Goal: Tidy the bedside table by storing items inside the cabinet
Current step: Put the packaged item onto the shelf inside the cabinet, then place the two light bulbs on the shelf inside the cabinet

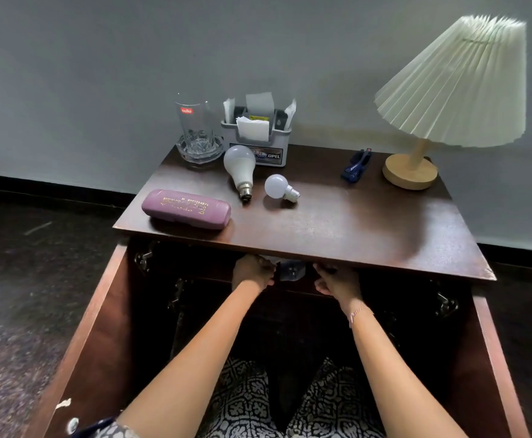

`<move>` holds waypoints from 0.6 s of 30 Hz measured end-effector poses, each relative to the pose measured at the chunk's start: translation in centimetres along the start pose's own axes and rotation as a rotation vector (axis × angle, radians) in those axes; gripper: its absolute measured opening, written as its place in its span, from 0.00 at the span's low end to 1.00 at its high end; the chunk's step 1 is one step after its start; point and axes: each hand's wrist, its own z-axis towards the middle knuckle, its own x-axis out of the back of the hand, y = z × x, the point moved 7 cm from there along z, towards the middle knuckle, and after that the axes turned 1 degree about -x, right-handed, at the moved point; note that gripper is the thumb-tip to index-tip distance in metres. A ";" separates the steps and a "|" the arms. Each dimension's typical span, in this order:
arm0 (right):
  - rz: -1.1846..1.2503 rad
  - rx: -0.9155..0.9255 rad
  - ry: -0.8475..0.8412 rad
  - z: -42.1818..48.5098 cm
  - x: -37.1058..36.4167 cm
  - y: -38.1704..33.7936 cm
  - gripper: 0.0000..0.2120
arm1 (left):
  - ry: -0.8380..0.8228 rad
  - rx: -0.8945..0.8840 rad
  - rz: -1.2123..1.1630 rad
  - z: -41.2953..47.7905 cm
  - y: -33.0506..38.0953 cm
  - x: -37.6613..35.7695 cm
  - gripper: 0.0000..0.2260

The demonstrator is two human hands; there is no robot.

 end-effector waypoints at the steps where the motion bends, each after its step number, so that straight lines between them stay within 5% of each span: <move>1: -0.009 0.021 0.035 -0.7 0.3 -0.2 0.13 | -0.013 -0.007 0.000 -0.5 0.2 0.0 0.06; 10: -0.192 0.310 0.058 -9.4 0.3 -5.2 0.08 | -0.079 -0.320 0.257 -6.3 4.4 1.8 0.11; 18: 0.037 0.360 -0.075 -12.5 0.3 -8.2 0.09 | -0.235 -0.348 0.004 -9.7 8.8 2.9 0.11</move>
